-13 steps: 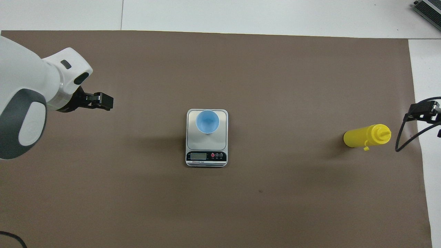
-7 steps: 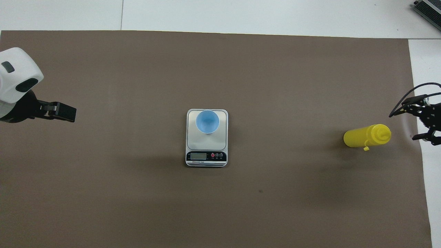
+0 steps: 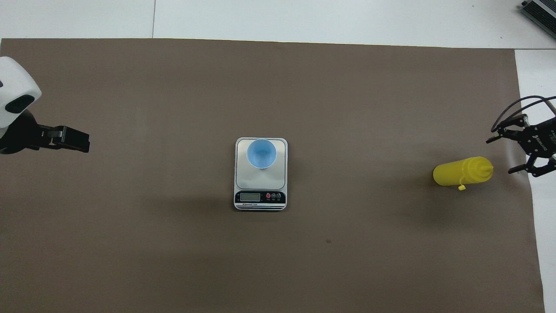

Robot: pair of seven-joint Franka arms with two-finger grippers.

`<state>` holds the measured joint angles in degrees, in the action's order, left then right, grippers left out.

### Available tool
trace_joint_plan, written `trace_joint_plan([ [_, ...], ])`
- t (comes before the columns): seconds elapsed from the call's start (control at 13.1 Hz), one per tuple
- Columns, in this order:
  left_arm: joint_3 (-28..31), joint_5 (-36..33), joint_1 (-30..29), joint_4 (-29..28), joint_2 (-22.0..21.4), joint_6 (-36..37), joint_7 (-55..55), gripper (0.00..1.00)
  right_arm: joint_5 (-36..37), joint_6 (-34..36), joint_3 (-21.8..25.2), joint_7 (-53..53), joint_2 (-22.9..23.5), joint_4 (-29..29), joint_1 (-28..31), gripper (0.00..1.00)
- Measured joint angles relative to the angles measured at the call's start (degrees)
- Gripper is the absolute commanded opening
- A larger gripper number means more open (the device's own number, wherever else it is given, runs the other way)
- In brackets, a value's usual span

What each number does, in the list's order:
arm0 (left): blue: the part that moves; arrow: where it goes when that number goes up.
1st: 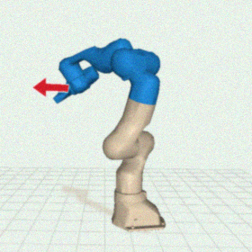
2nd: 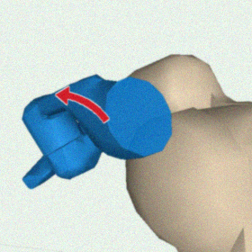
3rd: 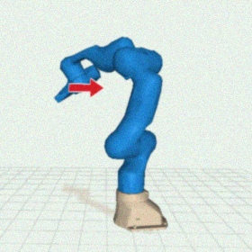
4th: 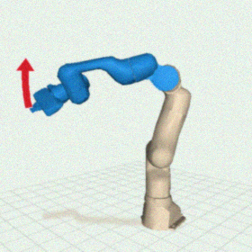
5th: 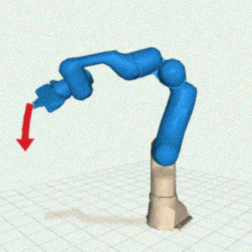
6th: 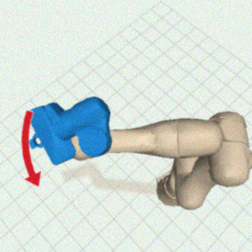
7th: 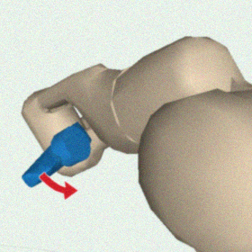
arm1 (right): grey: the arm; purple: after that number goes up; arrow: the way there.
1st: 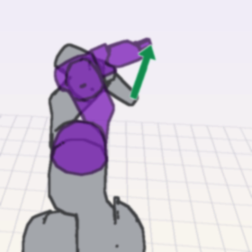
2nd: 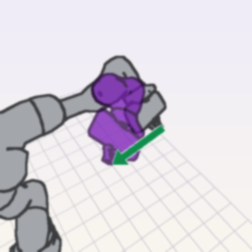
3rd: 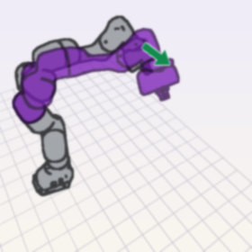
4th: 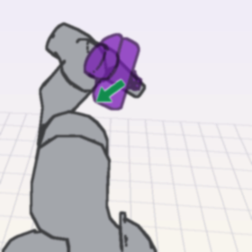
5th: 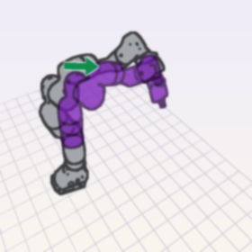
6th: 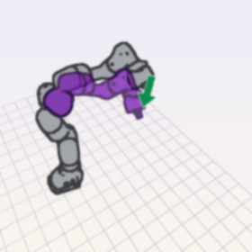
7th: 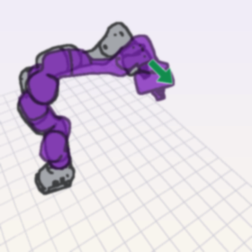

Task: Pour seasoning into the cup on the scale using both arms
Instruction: 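Grasp the yellow squeeze bottle with the right gripper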

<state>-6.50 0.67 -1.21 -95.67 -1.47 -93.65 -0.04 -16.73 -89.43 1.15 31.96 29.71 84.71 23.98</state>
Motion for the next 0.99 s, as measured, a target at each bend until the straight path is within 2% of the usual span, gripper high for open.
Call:
trace_joint_plan([
  [0.3,0.07,0.11,-1.13,1.4,-0.06,0.22,-2.2,1.0,-7.61,4.29,0.01,2.06,1.52,0.73,1.58,1.0],
  [0.84,-0.11,0.18,-1.39,4.22,-0.17,3.01,-3.13,1.0,-16.41,3.64,-0.04,5.72,0.53,7.84,1.73,1.0],
  [0.99,-0.14,0.27,-1.39,4.32,-0.17,3.0,-3.13,1.0,-18.81,3.55,-0.02,6.94,-0.49,10.09,1.8,0.89],
])
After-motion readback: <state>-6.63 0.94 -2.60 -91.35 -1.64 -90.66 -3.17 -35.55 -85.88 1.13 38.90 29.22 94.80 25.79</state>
